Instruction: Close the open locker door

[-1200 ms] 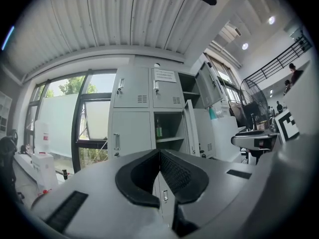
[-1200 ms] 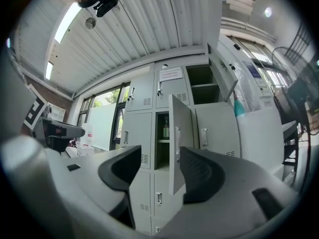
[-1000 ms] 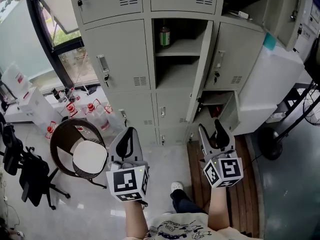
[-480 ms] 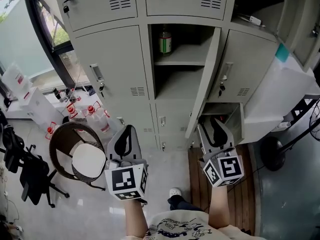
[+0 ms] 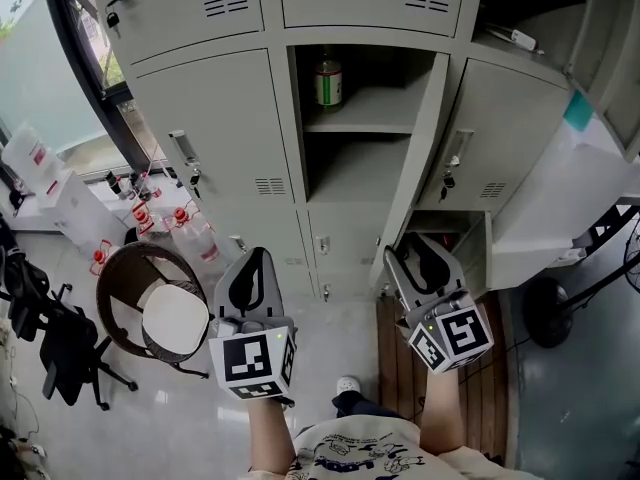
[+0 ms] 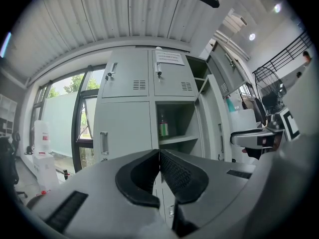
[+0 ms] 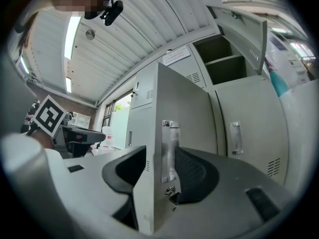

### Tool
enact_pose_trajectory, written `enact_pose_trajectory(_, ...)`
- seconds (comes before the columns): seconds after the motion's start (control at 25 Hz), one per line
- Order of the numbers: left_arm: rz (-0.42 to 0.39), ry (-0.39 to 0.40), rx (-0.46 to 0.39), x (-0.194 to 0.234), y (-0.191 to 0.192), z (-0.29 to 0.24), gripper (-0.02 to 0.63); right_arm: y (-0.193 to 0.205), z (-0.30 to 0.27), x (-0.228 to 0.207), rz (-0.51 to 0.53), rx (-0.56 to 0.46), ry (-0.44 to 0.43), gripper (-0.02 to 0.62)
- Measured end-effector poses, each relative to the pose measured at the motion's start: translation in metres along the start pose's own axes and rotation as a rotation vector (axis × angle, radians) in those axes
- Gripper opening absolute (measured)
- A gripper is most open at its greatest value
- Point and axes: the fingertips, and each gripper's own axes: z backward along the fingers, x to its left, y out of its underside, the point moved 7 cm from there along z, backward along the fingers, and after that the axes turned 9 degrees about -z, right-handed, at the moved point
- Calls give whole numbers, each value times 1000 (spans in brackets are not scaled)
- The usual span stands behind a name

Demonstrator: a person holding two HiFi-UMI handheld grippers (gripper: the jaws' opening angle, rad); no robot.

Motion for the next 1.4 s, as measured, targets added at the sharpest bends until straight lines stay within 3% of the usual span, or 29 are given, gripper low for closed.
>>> enact_pose_trajectory(0.12, 2, -4, 6, -2, 2, -6, 3, 1, -5, -3, 5, 6, -24, 117)
enact_pose_trajectory(0.76, 6, -44, 27, -4, 10, -22, 3, 6, -40, -1, -20, 40, -197, 117)
enact_pose_trajectory(1.4, 15, -136, 58, 20, 20, -17, 3, 11, -84, 12, -17, 57, -244, 110)
